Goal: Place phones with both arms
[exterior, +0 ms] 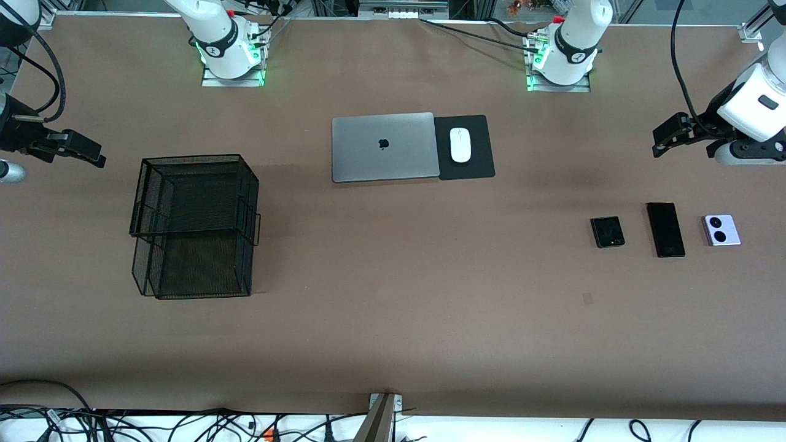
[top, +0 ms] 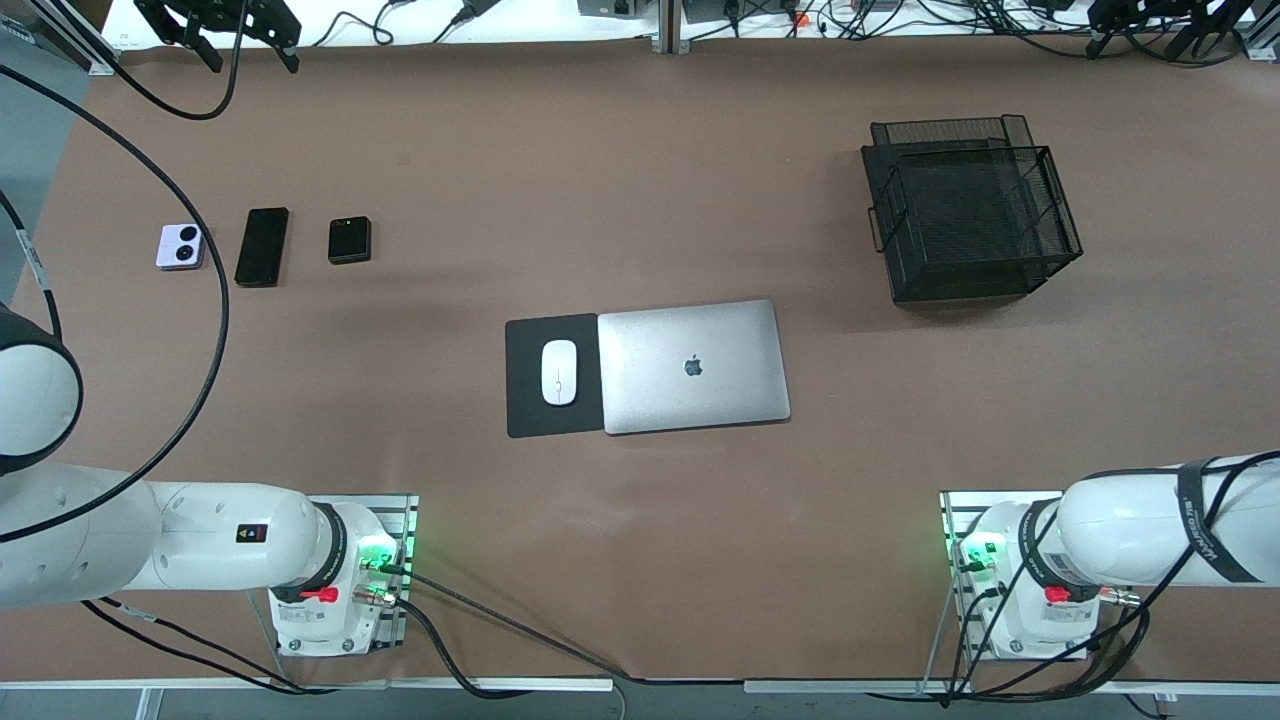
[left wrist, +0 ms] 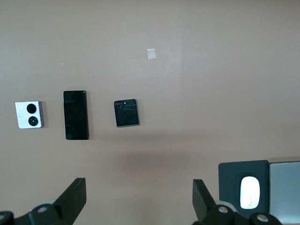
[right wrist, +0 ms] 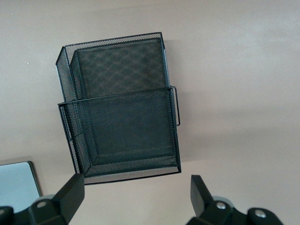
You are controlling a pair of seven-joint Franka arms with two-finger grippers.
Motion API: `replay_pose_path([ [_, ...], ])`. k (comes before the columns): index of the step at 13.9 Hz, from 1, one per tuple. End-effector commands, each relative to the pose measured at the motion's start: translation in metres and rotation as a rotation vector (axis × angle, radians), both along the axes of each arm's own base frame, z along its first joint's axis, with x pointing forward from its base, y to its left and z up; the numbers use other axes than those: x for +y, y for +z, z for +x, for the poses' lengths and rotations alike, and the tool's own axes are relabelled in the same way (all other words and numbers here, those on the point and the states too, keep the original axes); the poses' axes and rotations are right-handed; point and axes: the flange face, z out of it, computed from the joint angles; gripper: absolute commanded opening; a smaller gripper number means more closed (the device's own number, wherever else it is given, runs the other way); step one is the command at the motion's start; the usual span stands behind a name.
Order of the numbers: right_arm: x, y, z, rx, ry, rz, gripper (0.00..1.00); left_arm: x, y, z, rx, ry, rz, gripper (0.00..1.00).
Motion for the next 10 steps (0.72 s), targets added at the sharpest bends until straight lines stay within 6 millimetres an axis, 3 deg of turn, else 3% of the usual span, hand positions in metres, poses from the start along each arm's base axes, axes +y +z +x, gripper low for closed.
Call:
replay_pose_path([
  [1, 0.0008, 0.0085, -0.0041, -0.009, -0.007, 0.009, 1.0, -0.0005, 0.0045, 0.0029, 0.01, 0.008, 0.004, 1.0],
  [10, 0.0008, 0.0087, -0.0038, -0.012, -0.007, 0.009, 1.0, 0.0031, -0.0023, -0.0025, 0.07, 0.012, 0.006, 1.0],
])
